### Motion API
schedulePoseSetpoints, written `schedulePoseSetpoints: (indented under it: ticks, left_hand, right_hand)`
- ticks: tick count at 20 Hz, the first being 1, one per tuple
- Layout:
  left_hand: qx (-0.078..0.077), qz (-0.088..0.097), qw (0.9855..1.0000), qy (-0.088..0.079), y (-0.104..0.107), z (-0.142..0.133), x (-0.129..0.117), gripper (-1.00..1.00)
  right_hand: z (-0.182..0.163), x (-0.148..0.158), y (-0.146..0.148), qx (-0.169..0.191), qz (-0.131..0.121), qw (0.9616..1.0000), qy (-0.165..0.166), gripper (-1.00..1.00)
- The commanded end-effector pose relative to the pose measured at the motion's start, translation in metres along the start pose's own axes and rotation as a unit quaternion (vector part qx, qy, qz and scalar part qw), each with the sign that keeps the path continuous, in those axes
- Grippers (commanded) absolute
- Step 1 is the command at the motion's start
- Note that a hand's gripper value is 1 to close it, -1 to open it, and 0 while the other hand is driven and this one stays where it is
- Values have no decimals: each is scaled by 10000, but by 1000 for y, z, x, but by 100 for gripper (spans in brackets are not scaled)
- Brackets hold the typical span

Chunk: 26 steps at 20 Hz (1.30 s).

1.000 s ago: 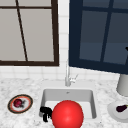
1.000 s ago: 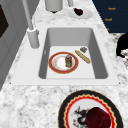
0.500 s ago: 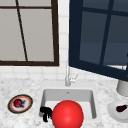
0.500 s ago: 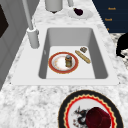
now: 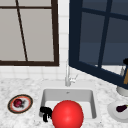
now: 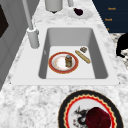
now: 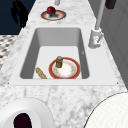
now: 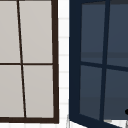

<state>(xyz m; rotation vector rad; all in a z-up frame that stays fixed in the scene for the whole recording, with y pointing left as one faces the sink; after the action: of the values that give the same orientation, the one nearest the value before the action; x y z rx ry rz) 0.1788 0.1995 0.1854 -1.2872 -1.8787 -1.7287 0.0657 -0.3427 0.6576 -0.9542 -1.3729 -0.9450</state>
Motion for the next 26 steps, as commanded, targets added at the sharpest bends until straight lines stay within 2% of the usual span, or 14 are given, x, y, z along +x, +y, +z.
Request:
schedulePoseSetpoints:
  ticks: [1,6,11,20,26]
  left_hand:
    - [0,0,10000,0,0,0,0,0]
    - [0,0,10000,0,0,0,0,0]
    - [0,0,10000,0,0,0,0,0]
    - [0,0,10000,0,0,0,0,0]
    - [0,0,10000,0,0,0,0,0]
  right_hand:
    - [26,-21,-24,5,15,9998,-180,100]
    - [66,-25,-39,-437,-60,9987,-251,100]
    - [108,-26,-50,-891,-116,9955,-305,100]
    - [185,-27,-64,-1681,7,9848,-433,100]
    - [228,-28,-66,-2131,71,9759,-472,100]
